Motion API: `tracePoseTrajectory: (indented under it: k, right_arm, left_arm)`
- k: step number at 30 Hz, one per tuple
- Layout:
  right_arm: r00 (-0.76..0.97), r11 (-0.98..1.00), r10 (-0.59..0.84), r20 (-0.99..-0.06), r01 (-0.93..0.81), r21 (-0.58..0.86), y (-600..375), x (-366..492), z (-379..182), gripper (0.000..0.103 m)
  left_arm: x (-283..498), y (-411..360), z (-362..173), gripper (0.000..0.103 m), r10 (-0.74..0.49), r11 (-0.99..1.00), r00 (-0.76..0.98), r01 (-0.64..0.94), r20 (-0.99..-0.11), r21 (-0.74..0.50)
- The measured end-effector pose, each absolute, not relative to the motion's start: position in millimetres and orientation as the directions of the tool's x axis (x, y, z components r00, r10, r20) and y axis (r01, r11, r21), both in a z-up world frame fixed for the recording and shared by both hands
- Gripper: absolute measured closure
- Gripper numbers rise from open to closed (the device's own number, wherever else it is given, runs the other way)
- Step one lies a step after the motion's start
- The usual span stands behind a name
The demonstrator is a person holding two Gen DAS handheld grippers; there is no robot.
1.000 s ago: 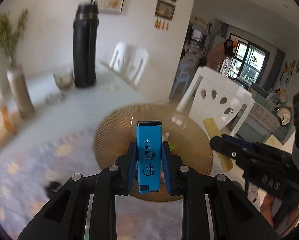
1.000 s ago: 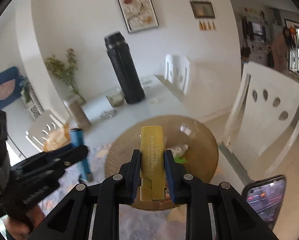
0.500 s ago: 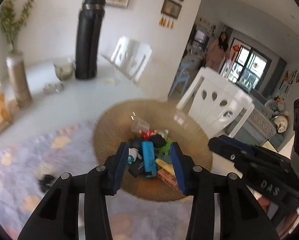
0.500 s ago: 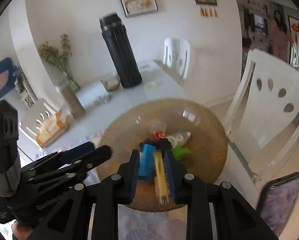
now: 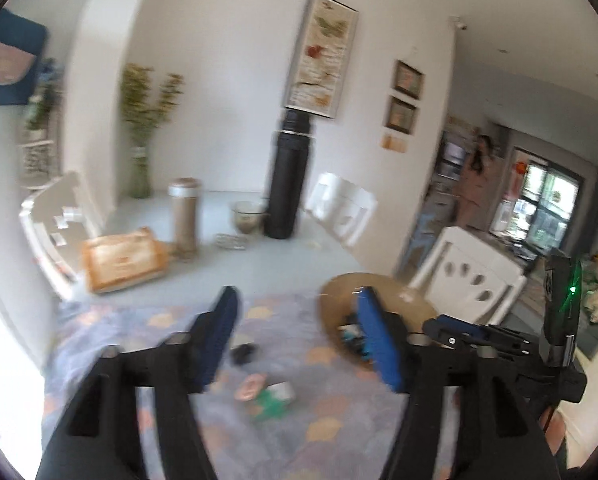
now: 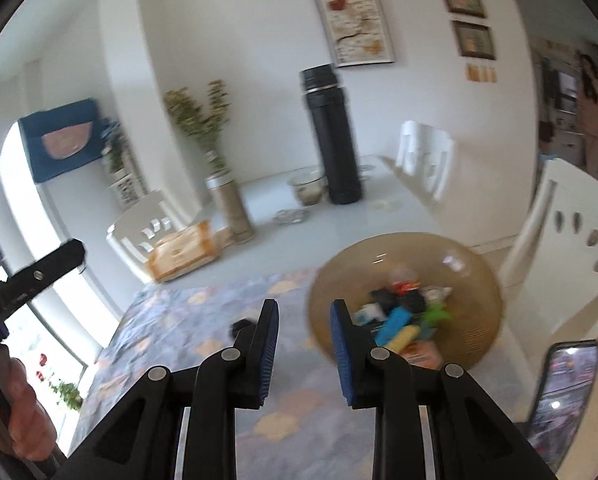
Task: Organize rigid objects
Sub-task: 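Move both tools back toward the green leaf toy and white charger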
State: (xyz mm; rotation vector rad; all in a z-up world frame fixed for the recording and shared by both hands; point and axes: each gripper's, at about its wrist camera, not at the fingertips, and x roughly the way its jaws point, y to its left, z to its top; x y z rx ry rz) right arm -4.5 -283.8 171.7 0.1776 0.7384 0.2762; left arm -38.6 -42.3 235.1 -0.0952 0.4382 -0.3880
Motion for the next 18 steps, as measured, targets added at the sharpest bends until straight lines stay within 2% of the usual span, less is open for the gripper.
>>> tracePoseTrajectory:
  k: [2,6,10,12,15,16,18]
  right_arm:
    - [0.672,0.940,0.340,-0.658,-0.217,0.264,-266.1,-5.1,156.2,0.077]
    - [0.609,0.930,0.366,-0.703,-0.246,0.272,-237.3,0.0,105.0,0.077]
    - [0.547,0.883,0.466,-0.696,-0.342,0.322,-218.8,0.9,45.0,0.077]
    - [0.507,0.891,0.442,-0.740,-0.340,0.300,-207.9,2.7,19.6,0.077]
    - [0.482,0.898,0.417,-0.771,-0.348,0.269,-198.8,5.6,9.2,0.076]
    - [0.488,0.903,0.404,-0.774,-0.348,0.252,-197.0,5.8,8.1,0.073]
    - [0.481,0.910,0.386,-0.787,-0.336,0.241,-196.3,8.1,2.7,0.046]
  left_arm:
    - [-43.5,-27.5,218.5,0.034,-0.335,0.942,0.841,0.296,-0.424,-0.157]
    - [-32.4,-5.7,150.1,0.034,-0.227,0.974,0.833,0.190,-0.505,-0.124]
    - [-11.2,6.5,77.1,0.034,-0.250,0.968,0.763,0.181,-0.596,-0.174]
    - [-3.7,6.0,51.5,0.034,-0.262,0.965,0.730,0.178,-0.631,-0.195]
    - [-0.8,-3.7,35.2,0.034,-0.228,0.974,0.702,0.172,-0.675,-0.150]
    - [-1.4,-8.1,35.8,0.034,-0.219,0.975,0.705,0.180,-0.674,-0.127]
    - [-3.2,-16.0,34.5,0.034,-0.199,0.978,0.708,0.191,-0.678,-0.088]
